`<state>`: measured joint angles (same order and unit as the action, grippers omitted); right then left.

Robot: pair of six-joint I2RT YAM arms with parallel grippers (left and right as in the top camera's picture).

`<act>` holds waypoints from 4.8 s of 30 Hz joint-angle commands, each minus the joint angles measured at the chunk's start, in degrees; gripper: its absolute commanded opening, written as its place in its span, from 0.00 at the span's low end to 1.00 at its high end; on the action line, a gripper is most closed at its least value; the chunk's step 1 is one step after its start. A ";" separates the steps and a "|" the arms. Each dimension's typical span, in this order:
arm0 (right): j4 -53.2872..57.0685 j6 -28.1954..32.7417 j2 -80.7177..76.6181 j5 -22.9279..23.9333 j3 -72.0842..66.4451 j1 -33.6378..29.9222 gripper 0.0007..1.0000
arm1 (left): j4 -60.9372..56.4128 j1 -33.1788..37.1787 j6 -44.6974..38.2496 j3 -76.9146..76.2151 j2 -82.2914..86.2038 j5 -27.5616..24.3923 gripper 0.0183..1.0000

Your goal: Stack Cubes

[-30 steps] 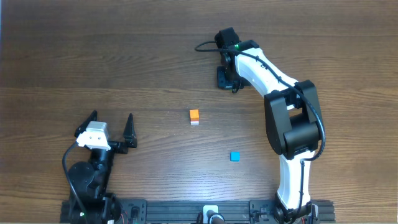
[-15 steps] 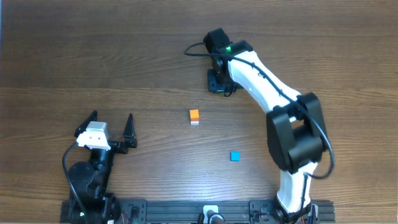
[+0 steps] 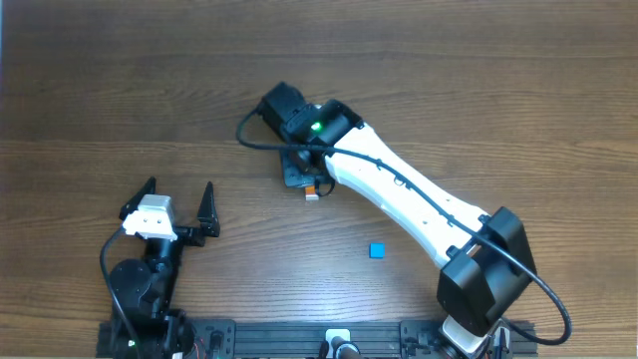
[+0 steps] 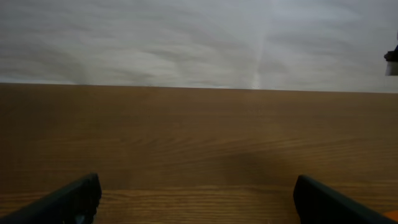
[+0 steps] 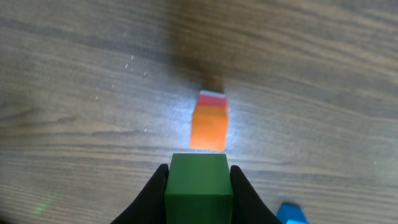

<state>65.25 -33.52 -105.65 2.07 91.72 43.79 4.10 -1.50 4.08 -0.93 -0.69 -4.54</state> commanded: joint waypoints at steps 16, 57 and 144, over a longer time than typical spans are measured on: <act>0.22 -5.20 -5.29 1.03 1.29 0.66 0.01 | -0.04 -0.26 -0.66 0.55 0.35 -0.37 1.00; -1.40 -5.22 -7.65 3.39 1.29 -0.35 0.36 | -0.04 -0.26 -0.66 0.55 0.35 -0.37 1.00; -24.44 -7.58 22.10 0.55 -53.92 -3.19 0.20 | -0.04 -0.26 -0.66 0.55 0.35 -0.37 1.00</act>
<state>41.25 -40.75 -83.11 2.50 38.02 40.23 4.08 -1.50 4.08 -0.93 -0.62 -4.54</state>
